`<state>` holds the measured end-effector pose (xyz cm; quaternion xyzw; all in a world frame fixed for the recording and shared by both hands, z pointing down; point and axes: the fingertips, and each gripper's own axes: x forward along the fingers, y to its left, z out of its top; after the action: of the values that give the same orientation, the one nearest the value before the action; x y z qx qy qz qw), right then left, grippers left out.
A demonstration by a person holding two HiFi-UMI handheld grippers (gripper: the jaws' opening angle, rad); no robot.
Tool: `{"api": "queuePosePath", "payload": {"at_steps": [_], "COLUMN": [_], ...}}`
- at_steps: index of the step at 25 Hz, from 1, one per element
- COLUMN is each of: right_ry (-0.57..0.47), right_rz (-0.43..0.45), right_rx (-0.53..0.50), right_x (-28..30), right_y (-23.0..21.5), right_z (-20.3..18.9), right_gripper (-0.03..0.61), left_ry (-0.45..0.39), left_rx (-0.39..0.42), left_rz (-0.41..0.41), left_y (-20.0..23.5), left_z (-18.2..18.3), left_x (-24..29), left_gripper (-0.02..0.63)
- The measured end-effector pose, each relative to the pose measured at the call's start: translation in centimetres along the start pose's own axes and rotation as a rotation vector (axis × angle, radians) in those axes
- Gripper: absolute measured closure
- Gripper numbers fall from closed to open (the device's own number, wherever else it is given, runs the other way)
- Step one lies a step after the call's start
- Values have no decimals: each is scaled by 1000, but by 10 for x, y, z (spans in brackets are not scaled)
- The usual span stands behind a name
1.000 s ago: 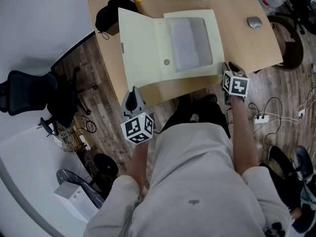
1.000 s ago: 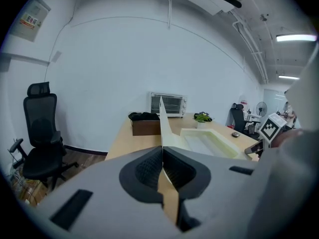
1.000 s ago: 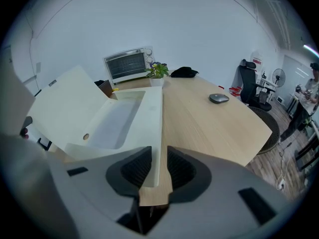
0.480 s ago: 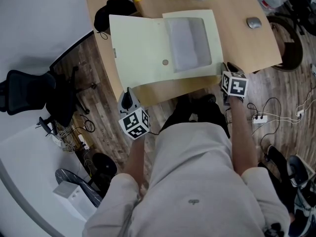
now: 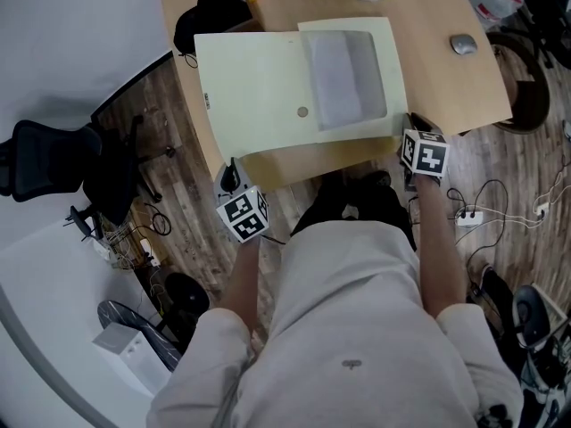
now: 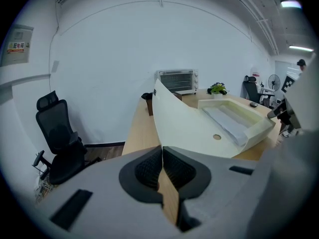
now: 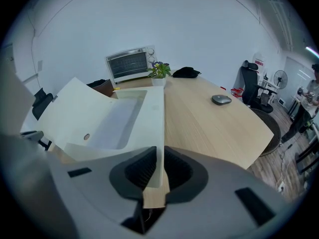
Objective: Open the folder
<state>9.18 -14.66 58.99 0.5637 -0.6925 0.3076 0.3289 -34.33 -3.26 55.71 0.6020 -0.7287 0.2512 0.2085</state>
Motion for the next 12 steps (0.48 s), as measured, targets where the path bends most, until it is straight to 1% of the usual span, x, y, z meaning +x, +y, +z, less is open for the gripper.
{"api": "queuePosePath", "payload": {"at_steps": [7,12], "right_ry": [-1,0], "right_rz": [-4,-3], "right_rx": [5,1], "right_x": [1,3], "right_y": [-3,-4], "right_z": [3,5], "right_gripper": [548,552], "left_ry": [77,144], "left_rx": [-32,-7], "left_rz": [-5,-6], "left_y": [8,13], "left_z": [-22,-36], "left_x": [10,21], "left_gripper": [606,601]}}
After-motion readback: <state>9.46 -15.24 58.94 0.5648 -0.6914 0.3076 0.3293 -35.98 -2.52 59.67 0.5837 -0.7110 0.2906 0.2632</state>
